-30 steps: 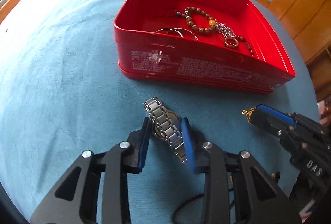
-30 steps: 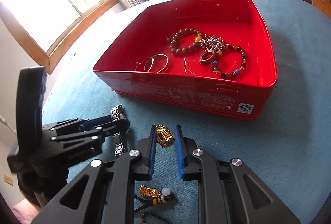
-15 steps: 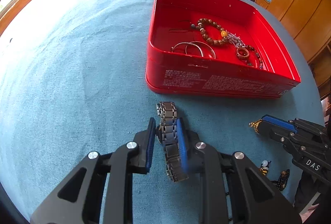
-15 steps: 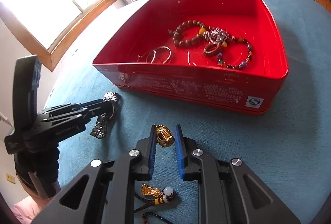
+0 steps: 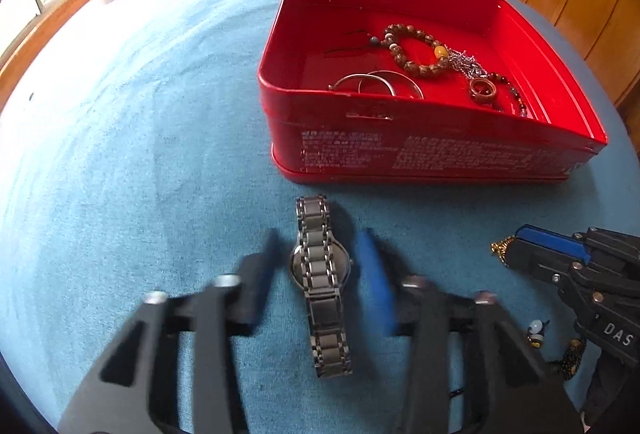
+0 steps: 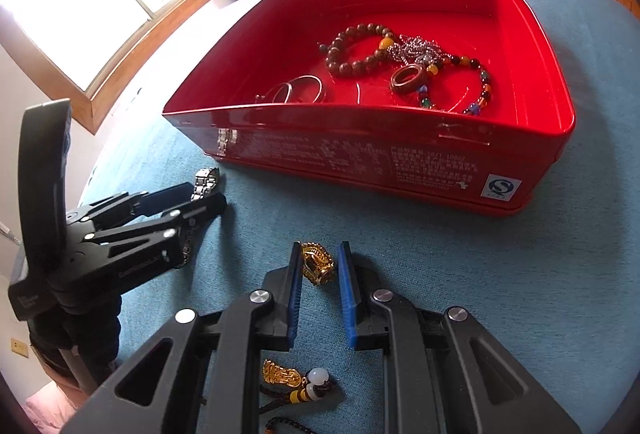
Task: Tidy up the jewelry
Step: 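Close left tool on the silver wristwatch band and lift it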
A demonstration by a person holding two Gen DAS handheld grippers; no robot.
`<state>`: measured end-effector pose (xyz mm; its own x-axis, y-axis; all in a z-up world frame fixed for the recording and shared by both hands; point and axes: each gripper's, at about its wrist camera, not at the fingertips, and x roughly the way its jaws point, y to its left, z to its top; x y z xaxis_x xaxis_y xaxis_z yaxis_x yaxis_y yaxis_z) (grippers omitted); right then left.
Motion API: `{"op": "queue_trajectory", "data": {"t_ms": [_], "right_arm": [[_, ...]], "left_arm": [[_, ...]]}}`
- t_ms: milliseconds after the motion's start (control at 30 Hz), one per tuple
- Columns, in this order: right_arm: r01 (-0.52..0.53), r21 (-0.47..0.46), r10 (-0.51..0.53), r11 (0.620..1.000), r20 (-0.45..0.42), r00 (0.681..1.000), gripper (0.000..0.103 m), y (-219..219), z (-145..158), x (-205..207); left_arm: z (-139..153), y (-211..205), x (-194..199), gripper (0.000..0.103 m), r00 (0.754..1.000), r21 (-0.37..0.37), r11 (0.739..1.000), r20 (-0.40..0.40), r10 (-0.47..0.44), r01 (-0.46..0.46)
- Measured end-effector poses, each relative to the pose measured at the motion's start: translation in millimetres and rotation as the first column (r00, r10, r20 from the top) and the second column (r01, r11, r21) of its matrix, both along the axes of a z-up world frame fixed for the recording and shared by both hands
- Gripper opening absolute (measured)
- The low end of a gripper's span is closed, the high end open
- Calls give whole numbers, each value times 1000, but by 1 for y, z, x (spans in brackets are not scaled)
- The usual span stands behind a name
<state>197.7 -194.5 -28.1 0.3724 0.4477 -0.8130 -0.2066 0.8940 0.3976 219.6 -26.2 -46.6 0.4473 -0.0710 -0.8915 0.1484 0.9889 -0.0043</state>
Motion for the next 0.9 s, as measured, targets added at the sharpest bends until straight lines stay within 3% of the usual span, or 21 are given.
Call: {"op": "queue_trajectory", "data": {"t_ms": [167, 333, 633, 900], "right_arm": [[3, 9, -3, 1000, -2, 1000, 17, -2, 1, -2], [5, 37, -6, 999, 24, 1000, 17, -8, 10, -6], [3, 107, -11, 994, 79, 997, 17, -23, 33, -18], [10, 162, -31, 987, 129, 991, 17, -37, 53, -26]], "left_arm": [[0, 3, 1, 30, 1000, -26, 1000, 1, 3, -3], [9, 12, -5, 27, 1000, -109, 994, 1, -1, 1], [43, 13, -27, 26, 996, -164, 985, 87, -32, 46], [70, 14, -42, 16, 987, -225, 970, 151, -57, 90]]}}
